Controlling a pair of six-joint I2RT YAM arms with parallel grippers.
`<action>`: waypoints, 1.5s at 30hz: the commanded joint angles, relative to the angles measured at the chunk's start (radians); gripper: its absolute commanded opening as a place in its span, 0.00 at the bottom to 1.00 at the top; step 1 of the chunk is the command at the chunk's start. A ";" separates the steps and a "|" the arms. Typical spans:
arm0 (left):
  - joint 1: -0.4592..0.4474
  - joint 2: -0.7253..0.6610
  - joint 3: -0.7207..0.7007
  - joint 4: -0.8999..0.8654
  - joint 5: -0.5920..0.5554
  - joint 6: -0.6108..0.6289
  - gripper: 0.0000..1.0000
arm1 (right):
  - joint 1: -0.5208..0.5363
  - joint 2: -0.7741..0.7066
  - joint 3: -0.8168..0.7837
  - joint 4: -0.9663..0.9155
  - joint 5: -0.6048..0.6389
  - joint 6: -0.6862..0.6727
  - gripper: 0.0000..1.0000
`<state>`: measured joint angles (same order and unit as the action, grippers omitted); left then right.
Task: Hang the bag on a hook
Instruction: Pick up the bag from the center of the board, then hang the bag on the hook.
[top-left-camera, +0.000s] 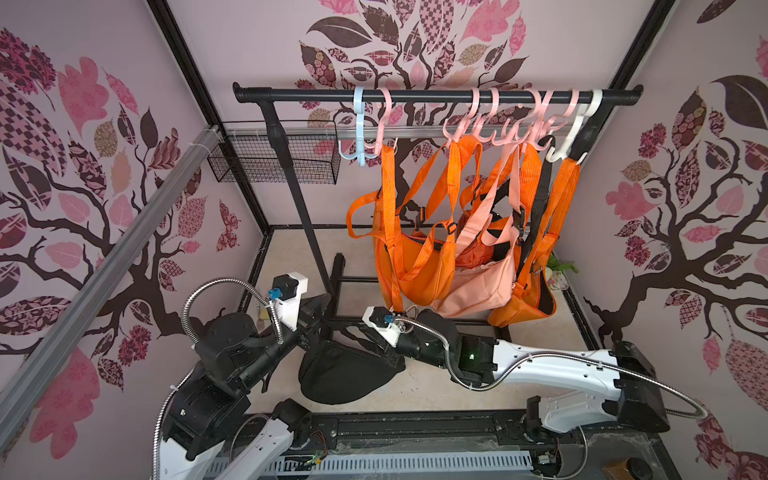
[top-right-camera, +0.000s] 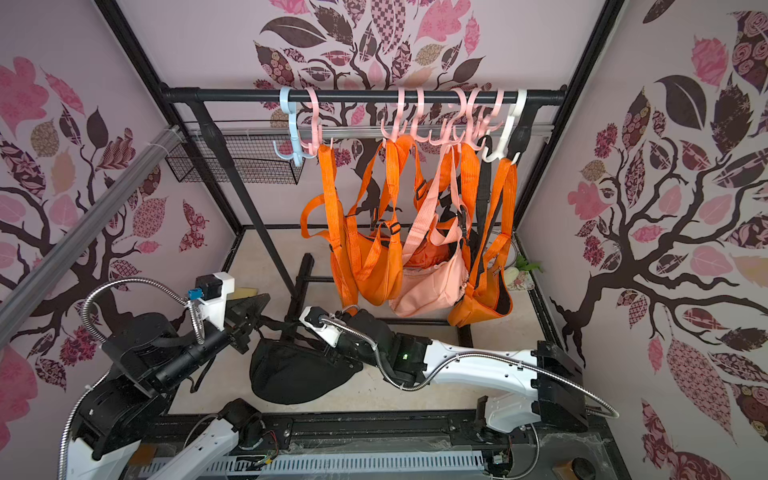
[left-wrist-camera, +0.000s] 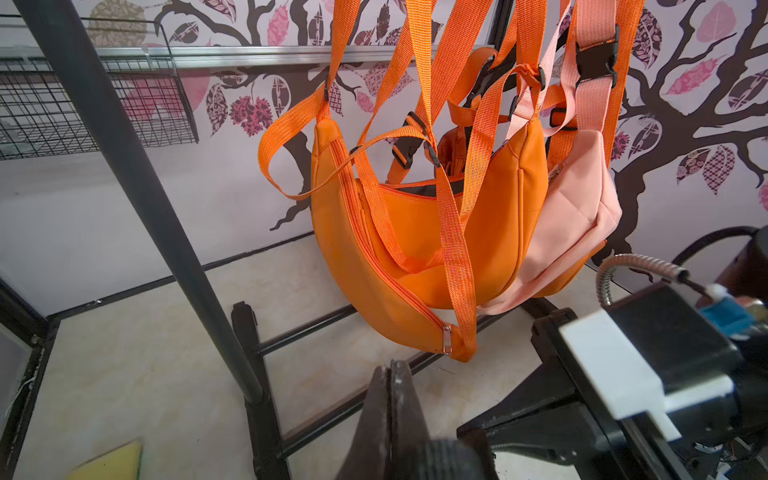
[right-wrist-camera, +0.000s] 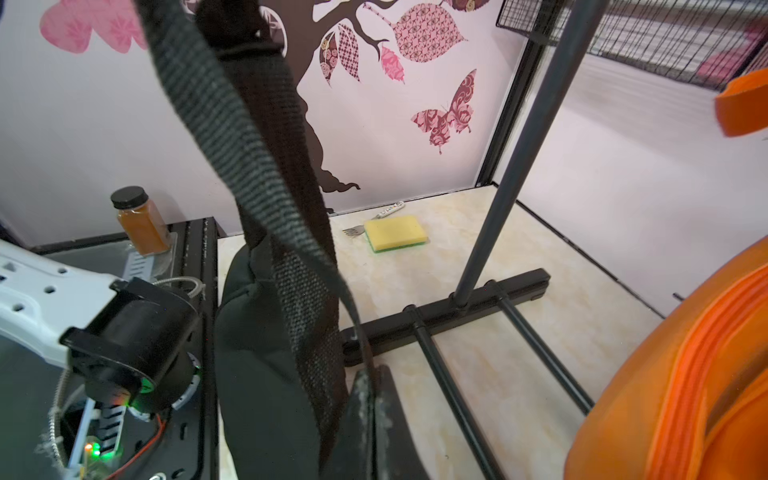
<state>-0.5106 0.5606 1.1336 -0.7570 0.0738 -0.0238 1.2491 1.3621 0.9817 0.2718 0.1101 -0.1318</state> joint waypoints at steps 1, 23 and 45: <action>-0.002 0.016 0.051 -0.010 -0.031 0.005 0.00 | -0.008 -0.061 0.000 0.014 -0.017 -0.023 0.00; 0.109 0.637 0.828 -0.156 -0.332 -0.064 0.00 | -0.198 0.206 1.114 -0.419 -0.042 -0.077 0.00; 0.181 0.889 1.068 -0.191 -0.251 -0.072 0.00 | -0.408 0.605 1.713 -0.528 -0.227 -0.014 0.00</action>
<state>-0.3340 1.4536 2.1441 -0.9611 -0.1898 -0.0975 0.8669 1.9266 2.6556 -0.3103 -0.0811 -0.1715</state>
